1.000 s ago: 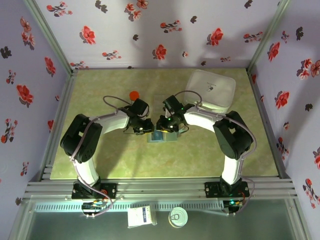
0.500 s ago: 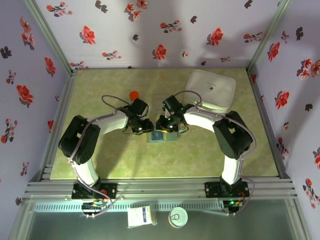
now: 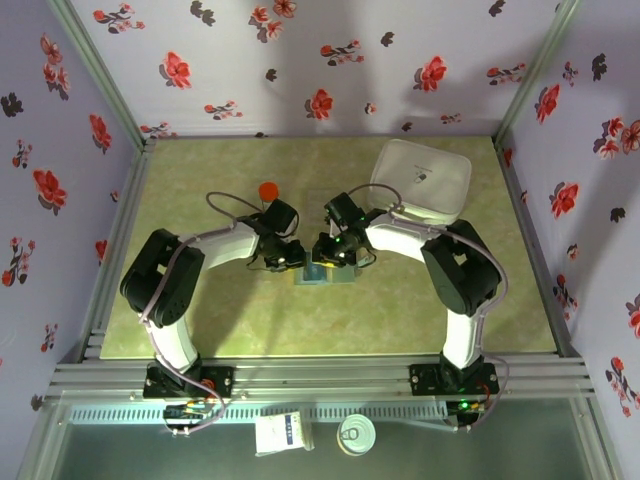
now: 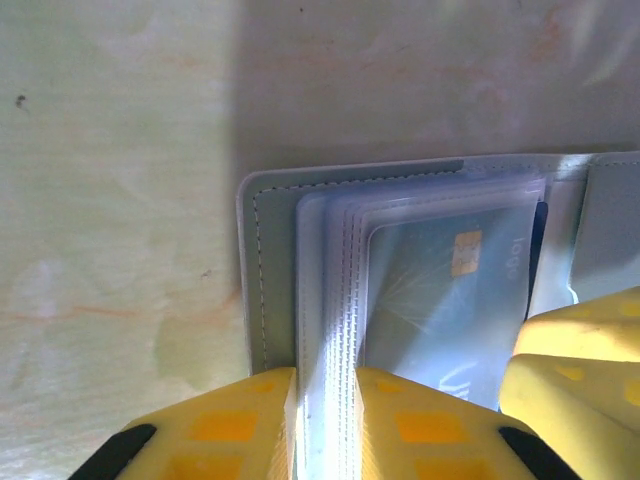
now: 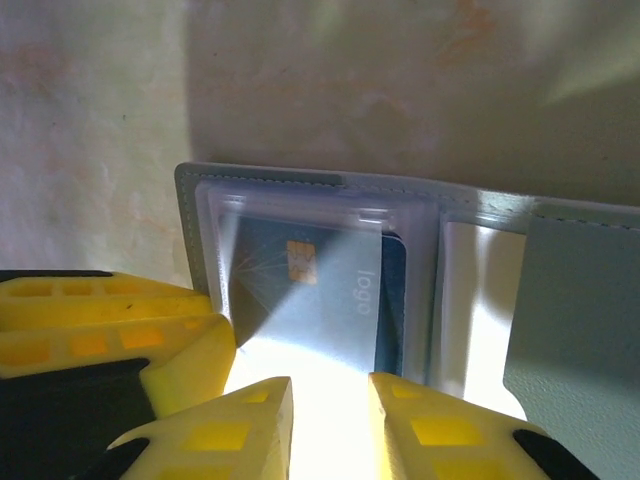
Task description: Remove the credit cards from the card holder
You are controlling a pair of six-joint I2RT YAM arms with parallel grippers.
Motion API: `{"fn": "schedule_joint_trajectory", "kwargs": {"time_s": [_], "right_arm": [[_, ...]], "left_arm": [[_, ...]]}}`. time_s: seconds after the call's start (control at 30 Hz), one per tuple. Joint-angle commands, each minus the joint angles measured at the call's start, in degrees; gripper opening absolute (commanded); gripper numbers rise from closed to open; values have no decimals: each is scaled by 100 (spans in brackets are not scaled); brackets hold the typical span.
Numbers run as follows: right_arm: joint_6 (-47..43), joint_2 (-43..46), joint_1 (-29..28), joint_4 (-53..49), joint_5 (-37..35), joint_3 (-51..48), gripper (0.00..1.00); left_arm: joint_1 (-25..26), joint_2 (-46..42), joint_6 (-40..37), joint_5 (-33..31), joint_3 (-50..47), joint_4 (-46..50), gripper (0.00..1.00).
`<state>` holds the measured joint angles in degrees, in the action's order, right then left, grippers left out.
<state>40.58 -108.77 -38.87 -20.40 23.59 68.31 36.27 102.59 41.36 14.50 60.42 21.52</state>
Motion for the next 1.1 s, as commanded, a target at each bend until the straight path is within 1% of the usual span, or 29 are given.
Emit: {"fn": "schedule_joint_trajectory", "kwargs": {"time_s": [0.0, 0.07, 0.27, 0.33, 0.57, 0.9, 0.93, 1.07], "right_arm": [[-32, -105, 29, 107, 141, -122, 24], [-55, -119, 29, 50, 74, -124, 24], [-231, -18, 29, -427, -538, -66, 26], [-264, 48, 33, -482, -594, -72, 26], [-279, 225, 29, -524, -506, -2, 28], [-268, 728, 105, -491, -510, -76, 29], [-278, 750, 136, -467, -490, -112, 29], [-270, 898, 264, -152, -330, -436, 29]], "left_arm": [[21, 94, -128, -189, -101, 247, 21], [20, 90, -120, -194, -92, 257, 21], [14, 102, -147, -202, -100, 318, 20], [14, 95, -148, -202, -110, 321, 20], [3, 52, -203, -211, -49, 388, 20], [-41, -392, -237, -205, 274, 690, 20], [-29, -404, -226, -190, 315, 693, 20], [36, -387, -176, 44, 424, 582, 13]]}}
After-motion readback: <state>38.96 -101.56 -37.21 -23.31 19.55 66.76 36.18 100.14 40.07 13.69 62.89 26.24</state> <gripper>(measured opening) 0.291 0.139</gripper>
